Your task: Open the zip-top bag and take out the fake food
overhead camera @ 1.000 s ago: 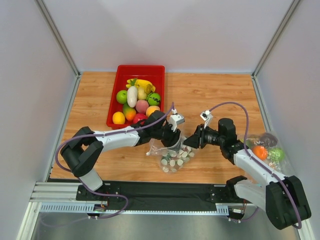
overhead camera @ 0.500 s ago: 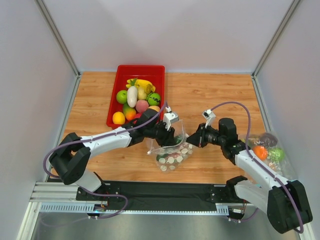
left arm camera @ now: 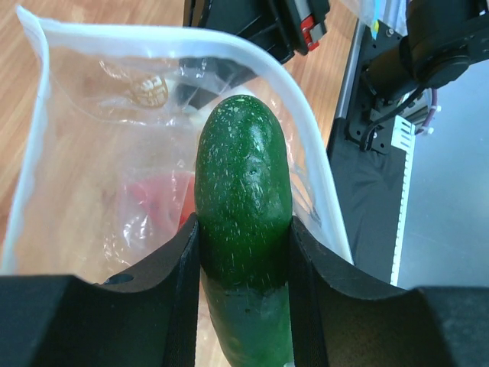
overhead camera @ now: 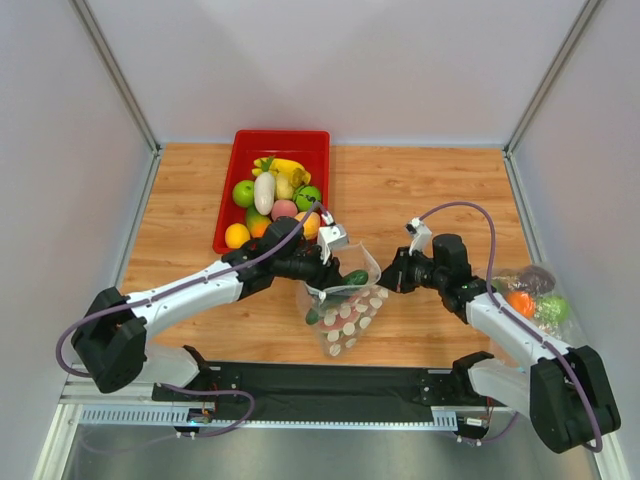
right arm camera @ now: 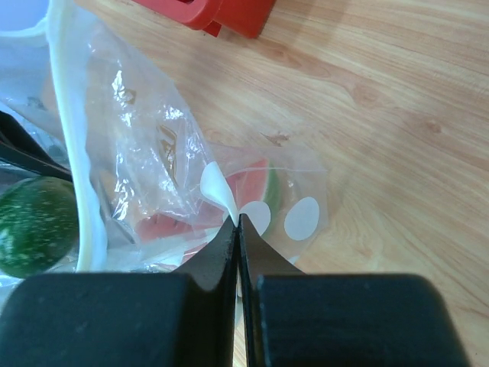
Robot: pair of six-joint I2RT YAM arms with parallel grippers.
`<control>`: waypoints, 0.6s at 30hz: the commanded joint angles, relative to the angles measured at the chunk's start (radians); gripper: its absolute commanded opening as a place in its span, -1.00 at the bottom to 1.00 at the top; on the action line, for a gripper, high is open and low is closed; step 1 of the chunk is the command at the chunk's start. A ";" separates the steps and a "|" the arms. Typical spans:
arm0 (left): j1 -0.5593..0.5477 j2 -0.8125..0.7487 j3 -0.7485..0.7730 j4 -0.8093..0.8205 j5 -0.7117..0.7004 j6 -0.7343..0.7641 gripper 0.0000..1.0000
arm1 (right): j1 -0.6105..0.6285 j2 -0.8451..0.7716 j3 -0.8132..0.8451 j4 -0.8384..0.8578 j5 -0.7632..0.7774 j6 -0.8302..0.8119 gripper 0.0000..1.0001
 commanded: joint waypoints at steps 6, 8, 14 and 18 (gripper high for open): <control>0.003 -0.024 0.023 0.101 -0.005 -0.004 -1.00 | 0.010 -0.001 0.033 0.003 -0.003 -0.029 -0.99; 0.004 0.008 0.056 0.109 -0.021 -0.004 -1.00 | 0.013 -0.001 0.031 0.003 -0.015 -0.029 -0.99; 0.004 0.088 0.156 0.149 -0.089 -0.004 -1.00 | 0.034 -0.001 0.021 0.004 -0.017 -0.033 -0.99; 0.003 0.152 0.233 0.155 -0.143 0.009 -1.00 | 0.054 -0.016 0.022 0.003 -0.008 -0.043 -0.99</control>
